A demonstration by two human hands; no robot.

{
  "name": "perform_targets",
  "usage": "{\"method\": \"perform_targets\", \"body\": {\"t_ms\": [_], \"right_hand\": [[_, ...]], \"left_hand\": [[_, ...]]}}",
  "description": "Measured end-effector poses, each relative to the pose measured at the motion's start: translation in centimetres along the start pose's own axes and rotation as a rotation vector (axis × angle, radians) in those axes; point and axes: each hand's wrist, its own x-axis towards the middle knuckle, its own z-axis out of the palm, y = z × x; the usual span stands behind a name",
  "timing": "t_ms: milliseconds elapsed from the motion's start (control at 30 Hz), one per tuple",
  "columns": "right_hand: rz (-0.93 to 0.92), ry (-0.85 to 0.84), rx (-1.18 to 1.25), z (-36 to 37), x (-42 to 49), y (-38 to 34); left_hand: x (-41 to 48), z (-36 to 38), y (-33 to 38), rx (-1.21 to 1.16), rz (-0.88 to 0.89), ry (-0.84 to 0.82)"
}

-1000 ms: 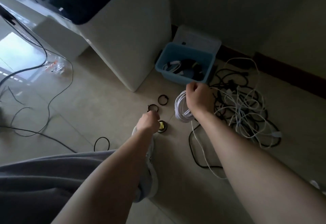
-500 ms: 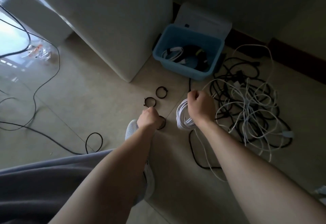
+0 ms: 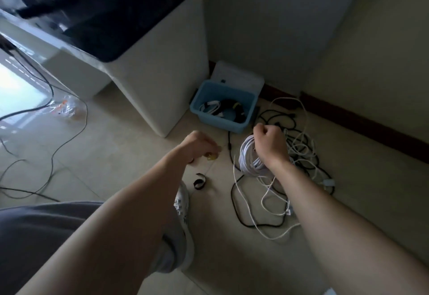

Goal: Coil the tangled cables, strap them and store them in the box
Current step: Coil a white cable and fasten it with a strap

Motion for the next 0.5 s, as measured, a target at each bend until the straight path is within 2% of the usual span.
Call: {"method": "perform_targets", "body": {"t_ms": [267, 500], "right_hand": [[-0.117, -0.213, 0.132, -9.4, -2.7, -5.9], [-0.167, -0.304, 0.194, -18.2, -6.8, -12.4]], "left_hand": [[-9.2, -3.1, 11.9, -0.167, 0.351, 0.084], [-16.9, -4.6, 19.2, -0.32, 0.527, 0.001]]}}
